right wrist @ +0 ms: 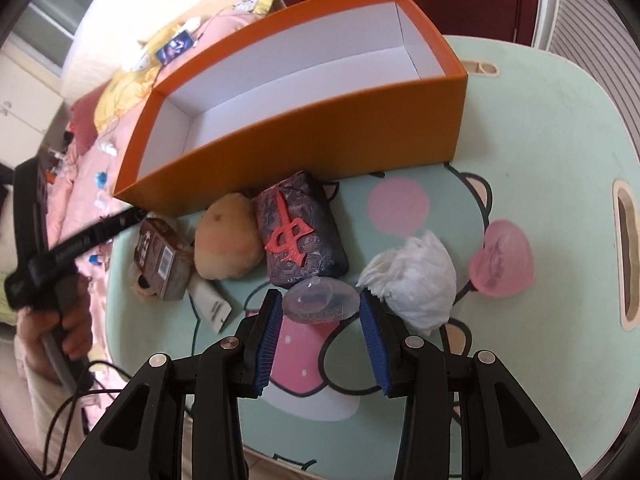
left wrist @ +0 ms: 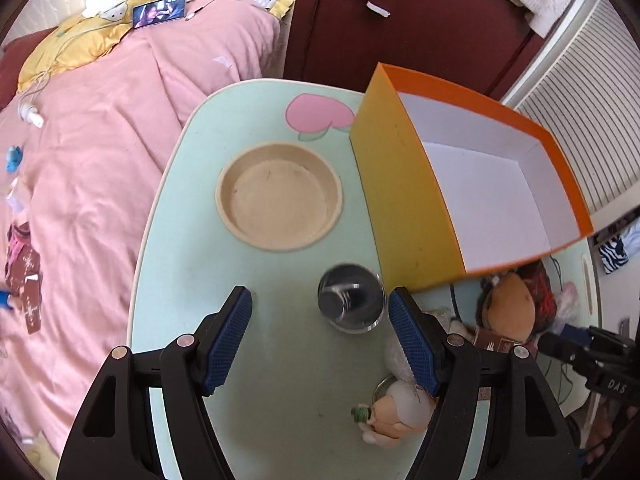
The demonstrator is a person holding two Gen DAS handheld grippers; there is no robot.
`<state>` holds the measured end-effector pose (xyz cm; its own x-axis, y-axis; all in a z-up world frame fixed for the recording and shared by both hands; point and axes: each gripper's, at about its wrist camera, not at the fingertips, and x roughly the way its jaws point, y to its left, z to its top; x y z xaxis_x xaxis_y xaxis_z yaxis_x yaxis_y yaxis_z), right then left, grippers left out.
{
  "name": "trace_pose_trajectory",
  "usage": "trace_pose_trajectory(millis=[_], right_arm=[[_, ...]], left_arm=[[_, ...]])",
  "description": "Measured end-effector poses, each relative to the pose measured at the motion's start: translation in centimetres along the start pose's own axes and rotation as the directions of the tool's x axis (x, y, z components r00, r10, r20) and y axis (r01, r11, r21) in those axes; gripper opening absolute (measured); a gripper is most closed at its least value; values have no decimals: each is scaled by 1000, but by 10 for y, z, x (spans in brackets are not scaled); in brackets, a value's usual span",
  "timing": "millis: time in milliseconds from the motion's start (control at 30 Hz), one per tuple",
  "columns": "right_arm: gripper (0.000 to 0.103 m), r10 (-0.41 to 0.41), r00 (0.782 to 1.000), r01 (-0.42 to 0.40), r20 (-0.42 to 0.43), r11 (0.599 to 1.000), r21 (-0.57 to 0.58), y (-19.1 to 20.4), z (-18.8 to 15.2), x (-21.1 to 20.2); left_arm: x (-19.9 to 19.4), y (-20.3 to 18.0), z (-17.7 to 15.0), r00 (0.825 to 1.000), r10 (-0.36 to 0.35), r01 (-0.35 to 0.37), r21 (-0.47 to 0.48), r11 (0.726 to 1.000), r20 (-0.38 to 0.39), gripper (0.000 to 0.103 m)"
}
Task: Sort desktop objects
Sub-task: 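Lower the clear dome onto the table beside the white tissue and open the right tool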
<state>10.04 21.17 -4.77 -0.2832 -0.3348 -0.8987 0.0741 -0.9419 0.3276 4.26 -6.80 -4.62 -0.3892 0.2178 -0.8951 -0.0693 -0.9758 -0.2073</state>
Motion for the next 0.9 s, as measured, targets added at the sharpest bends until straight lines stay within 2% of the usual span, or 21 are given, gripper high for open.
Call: trace_pose_trajectory(millis=[333,433,500,600,733,800,900], right_arm=[[40,-79,995,81,64,996,-36,6,-11,18],[40,-75,994,78,84,996,-37,5,-13,16],[44,-55,993,59,108,998,-30,2,-17,10],[45,-37,987,41,158,999,-24,2,-24,1],[46,9,965,-3,263,1000,-26,6,-38,-14],[60,30,945,-18,325,999,-40,14,-46,-18],[63,35,935,-10,352,997,-75,27,-54,-13]], left_arm=[[-9,5,-18,996,79,-79,4,997,-37,71],[-15,11,-20,999,31,-32,-30,999,-19,71],[-21,11,-22,1000,23,-23,-38,999,0,71],[-31,11,-24,999,15,-13,-40,999,31,71],[-48,6,-33,996,-61,63,-29,998,57,71],[-58,1,-40,993,-97,98,-7,995,65,71],[-67,-10,-56,989,-145,143,54,988,30,71]])
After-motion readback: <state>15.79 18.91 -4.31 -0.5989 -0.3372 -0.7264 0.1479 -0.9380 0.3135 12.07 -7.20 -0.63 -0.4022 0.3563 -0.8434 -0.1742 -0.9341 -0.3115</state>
